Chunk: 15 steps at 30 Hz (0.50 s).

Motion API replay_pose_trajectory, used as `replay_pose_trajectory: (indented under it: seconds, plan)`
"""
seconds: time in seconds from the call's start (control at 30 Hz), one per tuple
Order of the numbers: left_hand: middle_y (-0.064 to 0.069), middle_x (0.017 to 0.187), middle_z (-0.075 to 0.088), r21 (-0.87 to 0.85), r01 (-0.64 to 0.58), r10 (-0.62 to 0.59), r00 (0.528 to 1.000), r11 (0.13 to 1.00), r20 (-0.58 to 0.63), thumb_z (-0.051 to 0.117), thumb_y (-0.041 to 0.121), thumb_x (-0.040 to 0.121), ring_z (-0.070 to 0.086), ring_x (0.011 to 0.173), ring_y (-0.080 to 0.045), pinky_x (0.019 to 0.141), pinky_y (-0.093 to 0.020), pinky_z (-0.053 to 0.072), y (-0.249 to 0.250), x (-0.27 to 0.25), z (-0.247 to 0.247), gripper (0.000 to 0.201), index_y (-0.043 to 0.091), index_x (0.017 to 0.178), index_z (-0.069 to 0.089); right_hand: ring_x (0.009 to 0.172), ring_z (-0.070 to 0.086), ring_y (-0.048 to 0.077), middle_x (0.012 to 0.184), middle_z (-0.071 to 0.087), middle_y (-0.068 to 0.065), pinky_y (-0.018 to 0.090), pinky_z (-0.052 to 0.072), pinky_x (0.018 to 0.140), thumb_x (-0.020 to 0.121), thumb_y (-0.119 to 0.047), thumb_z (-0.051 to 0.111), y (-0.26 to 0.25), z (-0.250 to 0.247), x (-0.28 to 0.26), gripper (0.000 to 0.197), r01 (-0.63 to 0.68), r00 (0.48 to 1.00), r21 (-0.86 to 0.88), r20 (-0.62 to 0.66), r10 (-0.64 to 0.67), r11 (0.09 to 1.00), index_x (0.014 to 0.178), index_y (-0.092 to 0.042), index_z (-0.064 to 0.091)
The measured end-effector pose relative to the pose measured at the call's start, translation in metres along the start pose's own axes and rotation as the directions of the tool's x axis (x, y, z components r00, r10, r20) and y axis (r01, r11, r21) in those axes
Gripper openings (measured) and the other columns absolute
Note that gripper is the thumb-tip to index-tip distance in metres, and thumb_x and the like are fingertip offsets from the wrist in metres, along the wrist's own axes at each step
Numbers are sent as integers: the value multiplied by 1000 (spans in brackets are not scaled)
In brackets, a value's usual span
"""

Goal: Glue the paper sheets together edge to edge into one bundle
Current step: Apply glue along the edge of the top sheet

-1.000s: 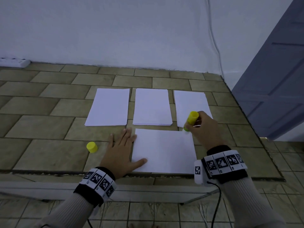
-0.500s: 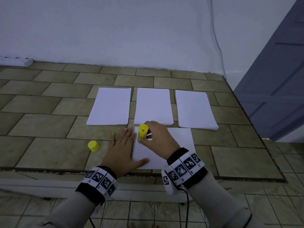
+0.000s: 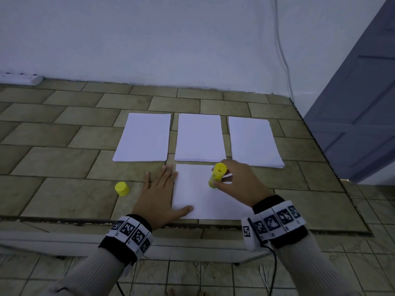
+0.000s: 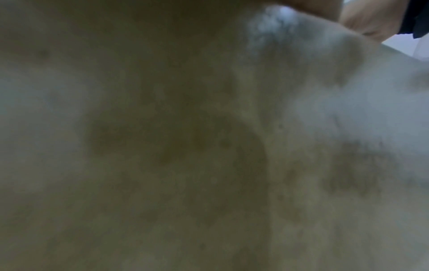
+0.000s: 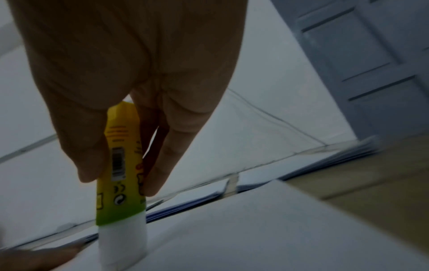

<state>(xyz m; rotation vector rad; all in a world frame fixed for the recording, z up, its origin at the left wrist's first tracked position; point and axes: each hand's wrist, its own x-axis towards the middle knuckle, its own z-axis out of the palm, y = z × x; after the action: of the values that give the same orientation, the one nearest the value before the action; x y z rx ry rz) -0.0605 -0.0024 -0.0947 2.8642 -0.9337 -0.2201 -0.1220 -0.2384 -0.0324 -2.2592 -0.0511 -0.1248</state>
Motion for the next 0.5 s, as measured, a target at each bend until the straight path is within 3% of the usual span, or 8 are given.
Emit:
replay_pose_trajectory:
  seconds: [0.17, 0.33, 0.43, 0.5]
  plan:
    - [-3, 163, 0, -15, -9, 9, 1000, 1000, -22, 1, 97, 62, -9, 148, -12, 119, -53, -8, -1, 1, 3, 126, 13, 155, 13, 82, 67, 13, 93, 68, 5, 25, 57, 75, 78, -10, 74, 25, -35, -23, 12, -67, 992, -35, -111, 63, 997, 86, -11, 64]
    - [-3, 163, 1, 4, -20, 20, 999, 1000, -29, -4, 97, 60, -8, 149, -13, 118, -53, -9, -2, 1, 5, 128, 13, 155, 13, 78, 66, 9, 83, 68, -2, 26, 56, 72, 77, -11, 74, 40, -53, -35, 12, -150, 976, -90, -174, 133, 985, 84, -12, 64]
    - [-3, 163, 1, 2, -21, 21, 999, 1000, -32, -4, 96, 60, -8, 149, -13, 118, -52, -10, -1, 1, 4, 128, 13, 155, 14, 75, 63, 7, 81, 66, 0, 12, 48, 67, 78, -10, 73, 33, -49, -34, 12, -126, 975, -95, -197, 106, 987, 81, -11, 61]
    - [-2, 163, -3, 15, -17, 17, 1000, 1000, -17, -5, 97, 58, -11, 149, -13, 118, -52, -11, -1, 1, 4, 129, 14, 156, 10, 75, 64, 7, 84, 68, 4, 12, 51, 67, 80, -10, 72, 21, -38, -33, 11, -55, 983, -55, -176, 45, 997, 83, -9, 61]
